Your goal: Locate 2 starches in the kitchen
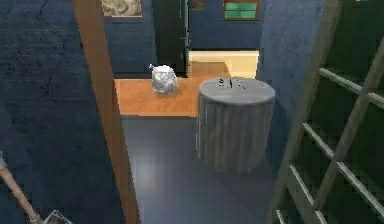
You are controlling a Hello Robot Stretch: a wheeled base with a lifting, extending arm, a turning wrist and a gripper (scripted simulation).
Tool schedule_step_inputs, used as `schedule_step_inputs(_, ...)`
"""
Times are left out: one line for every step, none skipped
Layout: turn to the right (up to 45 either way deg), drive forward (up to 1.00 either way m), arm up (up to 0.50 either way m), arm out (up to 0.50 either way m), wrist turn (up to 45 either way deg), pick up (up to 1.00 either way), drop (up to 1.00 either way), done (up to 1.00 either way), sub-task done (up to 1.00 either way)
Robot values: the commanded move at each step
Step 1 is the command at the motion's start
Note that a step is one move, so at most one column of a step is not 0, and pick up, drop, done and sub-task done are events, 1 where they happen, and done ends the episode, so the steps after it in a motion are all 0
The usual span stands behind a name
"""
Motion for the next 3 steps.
schedule_step_inputs(0.0, 1.00, 0.00, 0.00, 0.0, 0.00, 0.00, 0.00, 0.00)
schedule_step_inputs(9.0, 0.00, 0.00, 0.00, 0.0, 0.00, 0.00, 0.00, 0.00)
schedule_step_inputs(0.0, 0.20, 0.00, 0.00, 0.0, 0.00, 0.00, 0.00, 0.00)
